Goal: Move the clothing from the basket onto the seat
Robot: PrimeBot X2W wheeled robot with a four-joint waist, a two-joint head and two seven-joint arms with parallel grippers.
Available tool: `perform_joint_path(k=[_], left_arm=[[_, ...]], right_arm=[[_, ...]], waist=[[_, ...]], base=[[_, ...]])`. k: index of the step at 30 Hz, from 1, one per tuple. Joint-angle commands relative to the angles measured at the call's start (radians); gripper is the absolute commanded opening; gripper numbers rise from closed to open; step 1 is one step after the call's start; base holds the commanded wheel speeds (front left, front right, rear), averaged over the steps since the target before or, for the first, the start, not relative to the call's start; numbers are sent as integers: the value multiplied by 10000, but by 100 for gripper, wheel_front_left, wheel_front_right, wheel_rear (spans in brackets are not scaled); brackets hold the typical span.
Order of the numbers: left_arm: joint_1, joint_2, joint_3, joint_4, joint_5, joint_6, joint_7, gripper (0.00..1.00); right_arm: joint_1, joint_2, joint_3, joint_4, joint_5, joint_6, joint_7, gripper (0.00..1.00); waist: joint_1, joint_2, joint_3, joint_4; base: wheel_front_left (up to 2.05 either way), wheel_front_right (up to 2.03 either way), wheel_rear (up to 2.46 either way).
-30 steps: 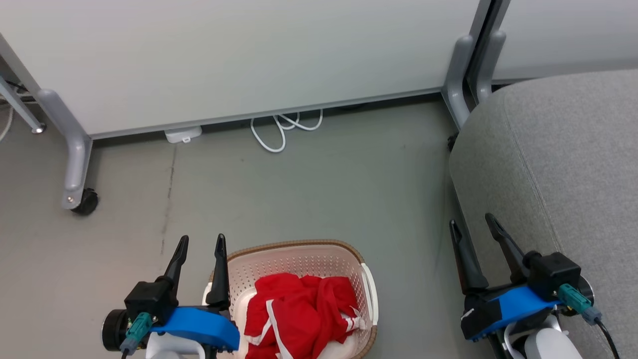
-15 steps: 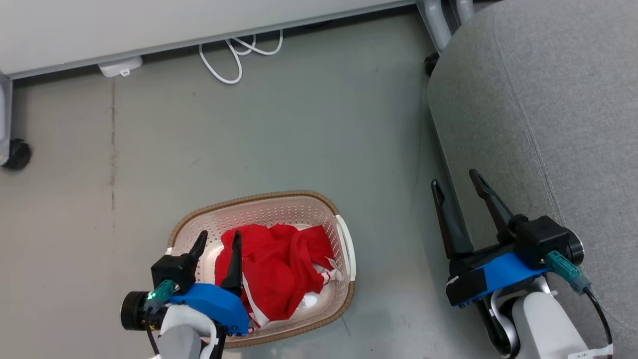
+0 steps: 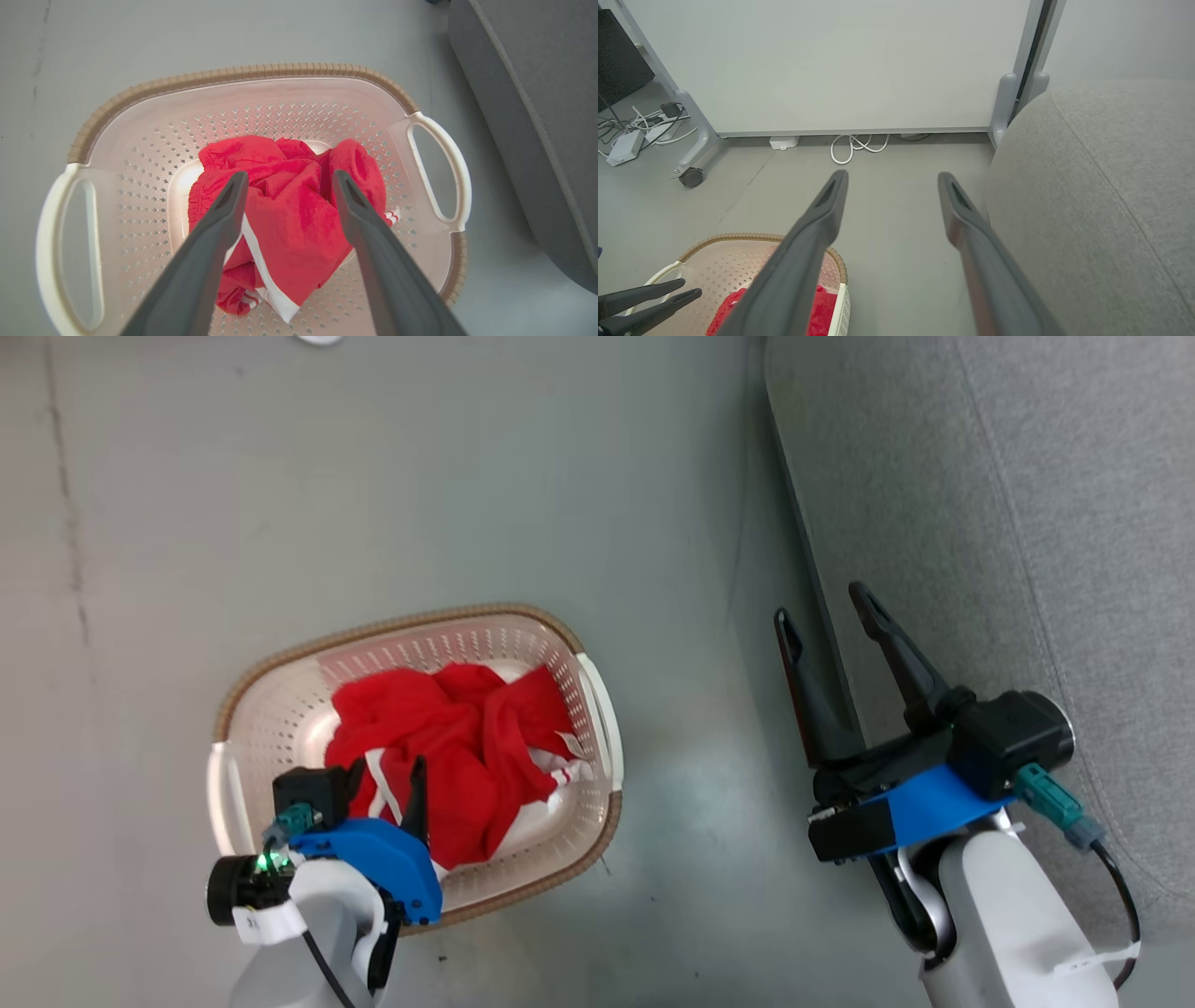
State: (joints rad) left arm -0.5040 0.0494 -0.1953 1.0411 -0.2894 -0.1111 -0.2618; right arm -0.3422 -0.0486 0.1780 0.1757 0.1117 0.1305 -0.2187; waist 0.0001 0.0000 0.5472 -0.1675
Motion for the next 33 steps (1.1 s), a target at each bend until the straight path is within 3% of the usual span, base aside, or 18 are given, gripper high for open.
perform_joint_path(k=[1, 13, 29, 30, 31, 32, 33], left_arm=[[-400, 80, 40, 262, -30, -5, 7, 100], [-1844, 311, -17, 1824, -130, 213, 324, 100], [-2236, 174, 390, 2347, -988, 235, 1080, 100], [-2245, 166, 386, 2356, -1030, 236, 1121, 97], [-2259, 159, 365, 2363, -1041, 223, 1167, 47], [-2275, 155, 333, 2367, -1034, 203, 1179, 18], [-2292, 155, 308, 2376, -1027, 182, 1183, 0]], right_arm=[[-338, -32, 57, -56, 106, 4, -109, 100], [-864, -32, 399, -39, 414, 4, -380, 100], [-1060, -32, 566, -74, 680, 4, -474, 100], [-1065, -32, 562, -93, 693, 4, -476, 100], [-1068, -32, 554, -119, 699, 4, -477, 100], [-1066, -32, 542, -141, 710, 4, -478, 100], [-1066, -32, 532, -159, 728, 4, -478, 100]], waist=[[-1, 0, 606, -264], [-1, 0, 1947, -486], [-1, 0, 2642, -717], [-1, 0, 2666, -740], [-1, 0, 2688, -762], [-1, 0, 2710, -781], [-1, 0, 2732, -799]], base=[[0, 0, 0], [0, 0, 0], [0, 0, 0], [0, 0, 0], [0, 0, 0], [0, 0, 0], [0, 0, 0]])
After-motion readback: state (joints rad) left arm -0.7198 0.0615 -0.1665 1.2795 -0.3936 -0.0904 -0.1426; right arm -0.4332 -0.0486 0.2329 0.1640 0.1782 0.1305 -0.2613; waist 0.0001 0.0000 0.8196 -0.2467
